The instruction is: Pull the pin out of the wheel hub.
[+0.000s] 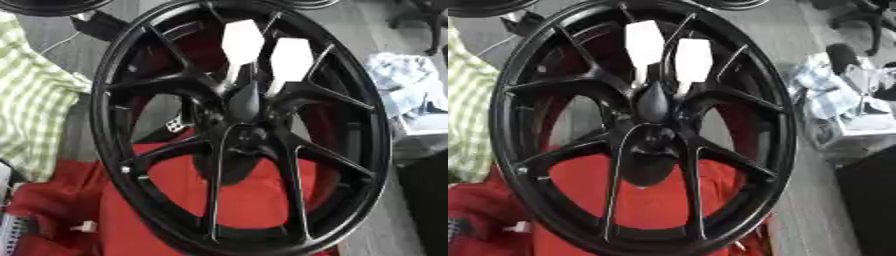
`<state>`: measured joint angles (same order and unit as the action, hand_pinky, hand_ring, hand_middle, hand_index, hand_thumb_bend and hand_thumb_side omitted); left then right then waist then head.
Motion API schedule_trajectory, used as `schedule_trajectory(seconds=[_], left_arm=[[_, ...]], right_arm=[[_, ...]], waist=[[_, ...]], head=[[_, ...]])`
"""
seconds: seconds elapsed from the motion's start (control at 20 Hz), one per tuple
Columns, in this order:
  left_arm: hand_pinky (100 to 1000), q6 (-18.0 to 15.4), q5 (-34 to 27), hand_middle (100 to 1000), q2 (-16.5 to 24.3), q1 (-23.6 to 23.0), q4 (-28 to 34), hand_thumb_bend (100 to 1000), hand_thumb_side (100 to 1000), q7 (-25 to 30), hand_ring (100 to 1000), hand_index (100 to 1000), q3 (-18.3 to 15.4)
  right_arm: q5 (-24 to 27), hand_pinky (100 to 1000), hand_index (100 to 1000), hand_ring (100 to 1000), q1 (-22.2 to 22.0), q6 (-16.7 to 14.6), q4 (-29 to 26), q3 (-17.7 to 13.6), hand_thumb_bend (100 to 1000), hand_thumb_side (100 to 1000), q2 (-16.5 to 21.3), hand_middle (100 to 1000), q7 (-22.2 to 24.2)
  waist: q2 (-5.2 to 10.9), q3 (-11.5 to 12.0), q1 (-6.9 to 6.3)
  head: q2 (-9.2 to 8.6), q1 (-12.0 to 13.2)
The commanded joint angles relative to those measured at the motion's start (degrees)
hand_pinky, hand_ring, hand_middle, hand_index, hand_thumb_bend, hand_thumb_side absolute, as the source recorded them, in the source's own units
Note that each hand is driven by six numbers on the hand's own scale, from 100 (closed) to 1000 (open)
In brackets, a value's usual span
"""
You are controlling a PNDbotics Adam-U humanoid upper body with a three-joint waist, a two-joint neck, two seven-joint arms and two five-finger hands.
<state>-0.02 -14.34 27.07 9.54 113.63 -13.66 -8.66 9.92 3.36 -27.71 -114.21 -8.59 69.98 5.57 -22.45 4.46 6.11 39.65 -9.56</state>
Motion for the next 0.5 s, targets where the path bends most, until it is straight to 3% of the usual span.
schedule_trajectory(seconds=[0.05,0.5], left_arm=[[543,-0.21,0.22,562,1.54,0.61,0.96,100,751,0.32,632,728,-0.08],[543,-0.28,0.12,561,1.5,1.26,0.96,100,749,0.39,632,727,0.01]], right_arm=[[-0.85,924,824,878,1.07,0.23,-0.38,0.15,100,190,2.07,853,0.61],[-2.29,928,831,889,3.3,0.83,-0.38,2.53,100,201,2.32,868,2.32]], waist=[[0.66,0.19,-0.17],[0.23,2.13,0.09]], head=[[-0.79,-0.74],[-1.38,-2.55]])
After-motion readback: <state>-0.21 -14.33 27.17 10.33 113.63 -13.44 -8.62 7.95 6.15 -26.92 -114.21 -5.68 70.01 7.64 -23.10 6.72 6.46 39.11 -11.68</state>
